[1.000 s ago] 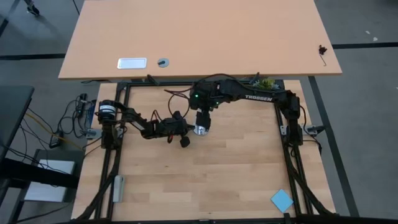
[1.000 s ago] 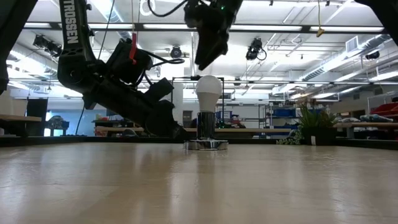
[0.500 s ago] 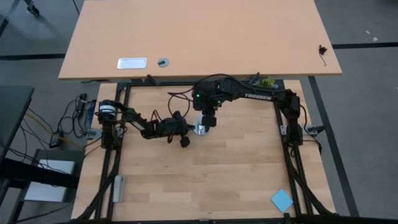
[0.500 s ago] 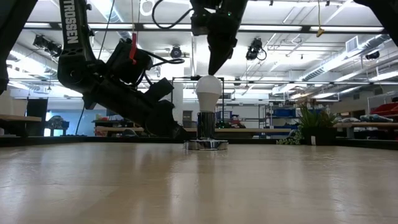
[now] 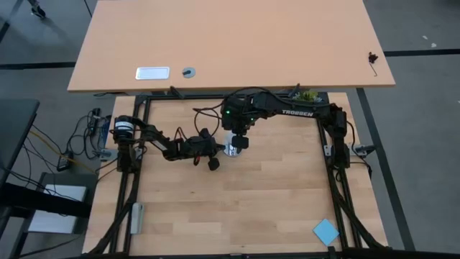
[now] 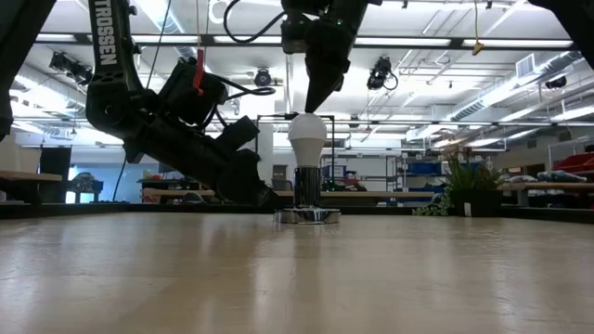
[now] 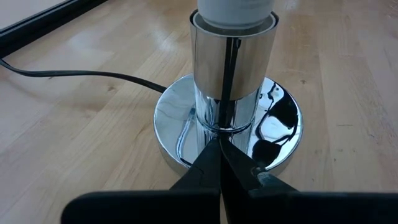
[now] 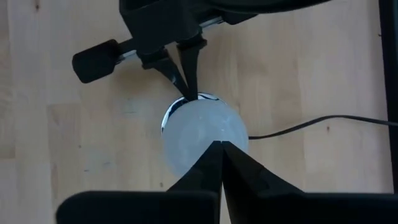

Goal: Screw lightbulb
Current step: Insert the lightbulb into the lamp socket

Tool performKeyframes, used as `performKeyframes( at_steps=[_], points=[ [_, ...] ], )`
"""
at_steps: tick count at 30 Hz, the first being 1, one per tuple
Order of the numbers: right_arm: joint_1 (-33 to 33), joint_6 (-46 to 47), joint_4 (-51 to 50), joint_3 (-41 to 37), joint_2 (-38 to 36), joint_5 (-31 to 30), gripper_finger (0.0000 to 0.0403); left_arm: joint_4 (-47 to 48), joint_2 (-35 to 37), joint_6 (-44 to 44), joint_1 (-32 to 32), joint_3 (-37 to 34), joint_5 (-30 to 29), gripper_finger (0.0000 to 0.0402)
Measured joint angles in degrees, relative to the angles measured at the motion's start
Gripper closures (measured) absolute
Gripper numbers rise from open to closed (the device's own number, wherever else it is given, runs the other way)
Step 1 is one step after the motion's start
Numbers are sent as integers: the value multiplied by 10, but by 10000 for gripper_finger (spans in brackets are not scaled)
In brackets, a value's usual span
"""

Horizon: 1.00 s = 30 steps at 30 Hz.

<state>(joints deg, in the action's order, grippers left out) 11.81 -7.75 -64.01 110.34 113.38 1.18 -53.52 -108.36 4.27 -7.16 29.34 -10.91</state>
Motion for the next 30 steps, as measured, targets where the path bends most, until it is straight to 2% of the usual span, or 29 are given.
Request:
performKeyframes(
  at_steps=[6,12,14,17,19,30],
  points=[
    [0,0,0,0,0,-2,382,0,0,0,0,0,0,400],
    [-6,5,-13,37,0,-110,360,0,0,0,0,0,0,400],
    [-6,25,-14,51,0,-100,341,0,0,0,0,0,0,400],
    [-3,76,-16,57,-1,-16,310,0,0,0,0,0,0,400],
    [-1,109,-27,57,0,18,290,-2,0,0,0,0,0,400],
    [0,131,-49,77,7,14,194,-4,0,-4,-3,0,1,400]
  ],
)
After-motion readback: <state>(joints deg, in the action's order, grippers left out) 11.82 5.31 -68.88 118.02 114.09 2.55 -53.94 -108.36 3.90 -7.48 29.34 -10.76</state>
